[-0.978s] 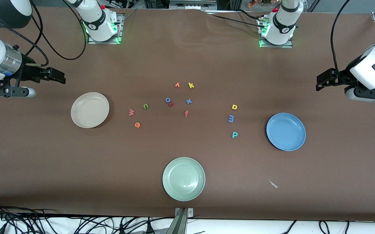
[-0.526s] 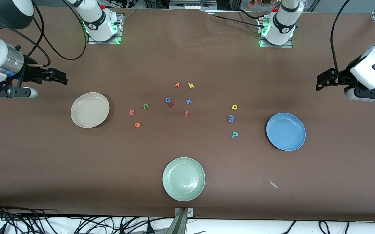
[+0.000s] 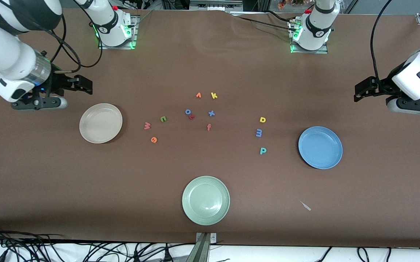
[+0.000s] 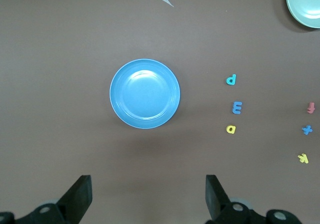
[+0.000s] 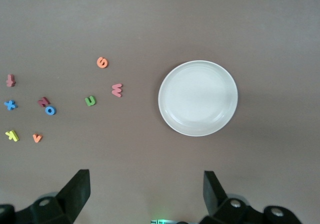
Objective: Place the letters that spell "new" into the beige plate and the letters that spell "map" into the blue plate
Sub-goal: 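Reach the right gripper to the pink m while the left gripper reaches the blue E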
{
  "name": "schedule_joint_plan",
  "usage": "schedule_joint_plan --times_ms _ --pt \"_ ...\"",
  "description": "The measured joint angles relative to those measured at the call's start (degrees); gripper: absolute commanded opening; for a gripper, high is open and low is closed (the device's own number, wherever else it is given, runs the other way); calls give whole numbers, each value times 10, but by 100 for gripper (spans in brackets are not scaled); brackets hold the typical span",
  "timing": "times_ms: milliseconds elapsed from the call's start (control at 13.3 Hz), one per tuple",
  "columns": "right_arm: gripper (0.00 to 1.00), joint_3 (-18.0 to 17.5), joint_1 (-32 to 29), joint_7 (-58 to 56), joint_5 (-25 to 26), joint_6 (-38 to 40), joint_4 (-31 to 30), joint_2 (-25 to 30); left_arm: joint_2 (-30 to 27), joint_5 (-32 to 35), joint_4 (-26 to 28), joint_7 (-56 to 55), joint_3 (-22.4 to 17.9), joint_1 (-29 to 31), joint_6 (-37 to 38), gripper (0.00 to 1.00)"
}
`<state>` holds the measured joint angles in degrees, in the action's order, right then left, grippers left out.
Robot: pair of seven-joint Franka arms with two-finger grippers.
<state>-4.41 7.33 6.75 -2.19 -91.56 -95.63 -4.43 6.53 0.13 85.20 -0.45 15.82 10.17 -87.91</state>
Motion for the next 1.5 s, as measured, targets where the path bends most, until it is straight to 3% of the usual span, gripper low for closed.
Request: schedule_joint_plan --times_ms 451,902,1504 --pt "100 -1 48 59 0 -33 -8 -32 0 0 0 0 0 0 0 100" --pt "100 -1 98 133 0 -172 -91 -77 25 -4 0 2 1 1 1 100" --pt "100 -1 120 192 0 -315 -170 -123 176 -14 4 3 17 -78 -23 100"
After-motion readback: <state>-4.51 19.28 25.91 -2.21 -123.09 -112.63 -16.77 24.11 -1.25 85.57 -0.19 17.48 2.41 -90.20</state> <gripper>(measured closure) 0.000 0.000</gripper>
